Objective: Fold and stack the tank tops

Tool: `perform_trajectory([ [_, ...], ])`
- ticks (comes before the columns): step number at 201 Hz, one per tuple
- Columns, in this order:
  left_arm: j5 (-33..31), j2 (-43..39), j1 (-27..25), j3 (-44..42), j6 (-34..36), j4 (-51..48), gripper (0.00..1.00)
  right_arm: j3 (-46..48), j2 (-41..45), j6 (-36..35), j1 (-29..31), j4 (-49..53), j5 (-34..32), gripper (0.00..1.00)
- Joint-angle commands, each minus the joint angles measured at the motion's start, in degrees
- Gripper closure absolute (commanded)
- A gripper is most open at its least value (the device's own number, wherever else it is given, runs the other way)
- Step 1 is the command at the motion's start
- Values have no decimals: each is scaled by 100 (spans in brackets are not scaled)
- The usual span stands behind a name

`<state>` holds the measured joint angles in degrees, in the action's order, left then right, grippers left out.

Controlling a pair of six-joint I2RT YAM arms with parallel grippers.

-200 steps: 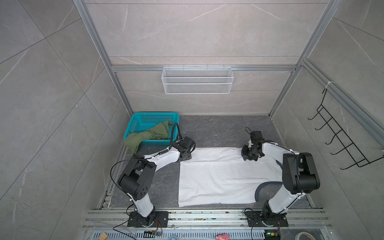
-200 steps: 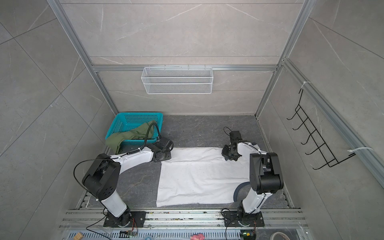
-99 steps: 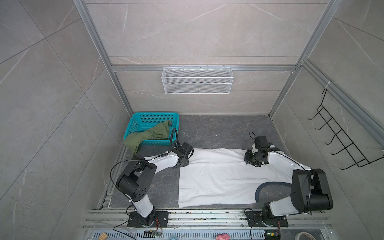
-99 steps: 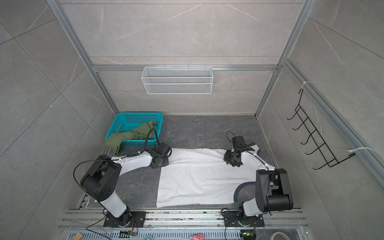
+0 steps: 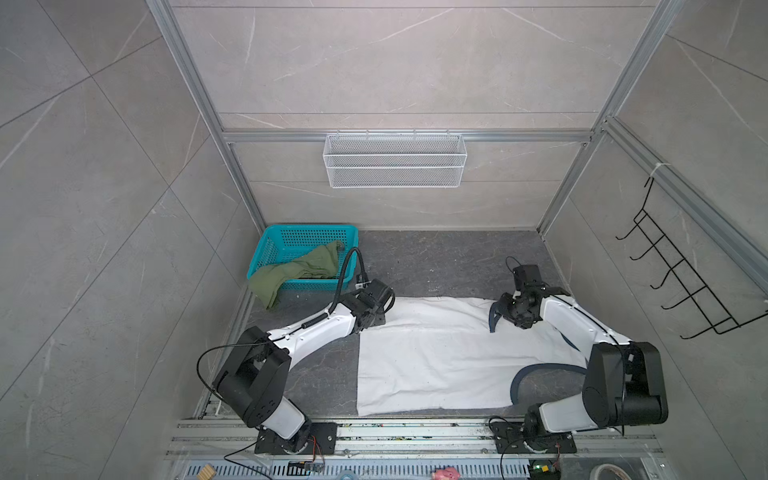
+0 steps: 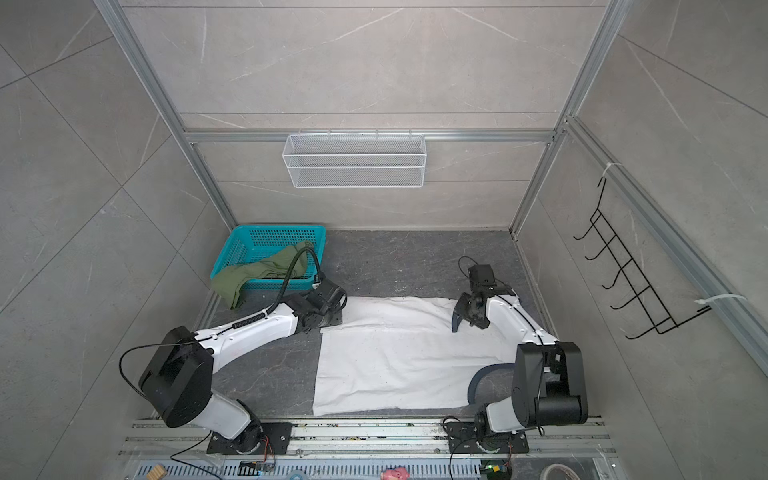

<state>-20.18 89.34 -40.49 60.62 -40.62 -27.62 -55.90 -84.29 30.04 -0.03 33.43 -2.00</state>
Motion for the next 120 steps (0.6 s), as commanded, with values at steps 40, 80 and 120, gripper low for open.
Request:
perform_trajectory([
  [40,961,1570,161,1044,425,510,58,-1577,-1501,382,-1097,356,-196,45],
  [80,1010,1916,380,1010,460,676,57,-2696,-2493,376,-1278,878,-736,45],
  [120,1041,1942,577,584,416,856,57,-3383,-3155,339,-1455,1099,-954,46],
])
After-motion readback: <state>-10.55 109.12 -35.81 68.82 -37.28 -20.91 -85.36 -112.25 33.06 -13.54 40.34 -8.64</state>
